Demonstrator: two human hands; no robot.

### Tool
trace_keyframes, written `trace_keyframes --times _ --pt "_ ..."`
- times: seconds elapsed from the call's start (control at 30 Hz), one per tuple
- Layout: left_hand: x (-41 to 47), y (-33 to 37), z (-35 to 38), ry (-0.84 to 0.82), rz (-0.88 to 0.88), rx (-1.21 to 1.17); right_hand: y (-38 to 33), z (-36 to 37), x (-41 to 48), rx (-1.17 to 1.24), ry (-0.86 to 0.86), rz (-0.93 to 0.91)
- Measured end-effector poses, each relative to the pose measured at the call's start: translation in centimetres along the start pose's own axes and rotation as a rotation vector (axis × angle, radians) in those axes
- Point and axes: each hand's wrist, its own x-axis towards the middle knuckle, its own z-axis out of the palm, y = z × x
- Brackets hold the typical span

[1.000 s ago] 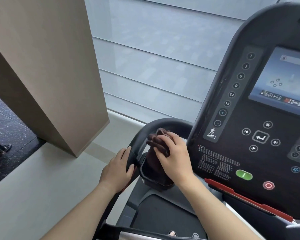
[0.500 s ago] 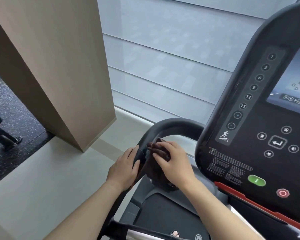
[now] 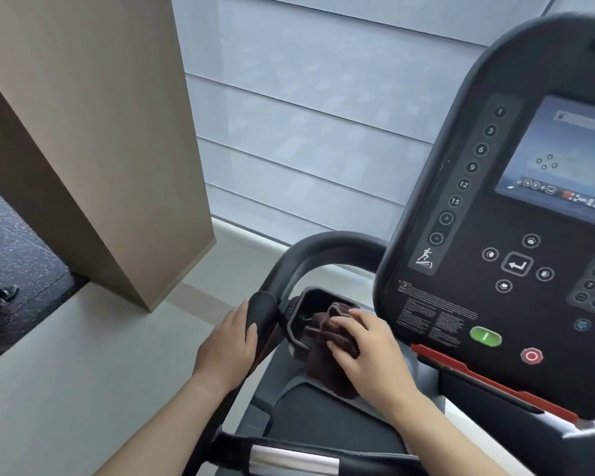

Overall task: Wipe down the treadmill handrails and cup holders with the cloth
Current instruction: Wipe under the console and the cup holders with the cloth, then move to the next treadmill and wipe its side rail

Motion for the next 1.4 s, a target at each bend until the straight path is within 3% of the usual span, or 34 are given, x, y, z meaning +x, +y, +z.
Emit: trace_keyframes --times 0.1,0.4,0.63,0.97,1.17,1.4 --pt "-0.1 0.0 0.1 0.012 -0.002 0.009 -0.8 0.8 -0.2 0.059 0.109 -0.009" --pt "-1.9 0.2 -0.4 -0.015 0.032 0.127 -1.0 0.9 -1.5 0.005 -0.118 -0.015" --pt "-3.6 3.2 -1.4 0.011 0.151 0.182 0.7 -2.4 -3.8 0.118 0.072 0.003" --pt "-10.5 16.4 2.1 -0.075 0.450 -0.118 4.1 -11.0 -14.7 0.127 0.336 0.083" --pt "-17.4 22.6 5.3 -0.106 0.565 -0.107 6.6 -14.1 -23.0 0.157 0.370 0.161" --pt "-27.1 24.0 7.9 -0.171 0.623 0.044 8.9 -14.0 -32.5 0.250 0.354 0.241"
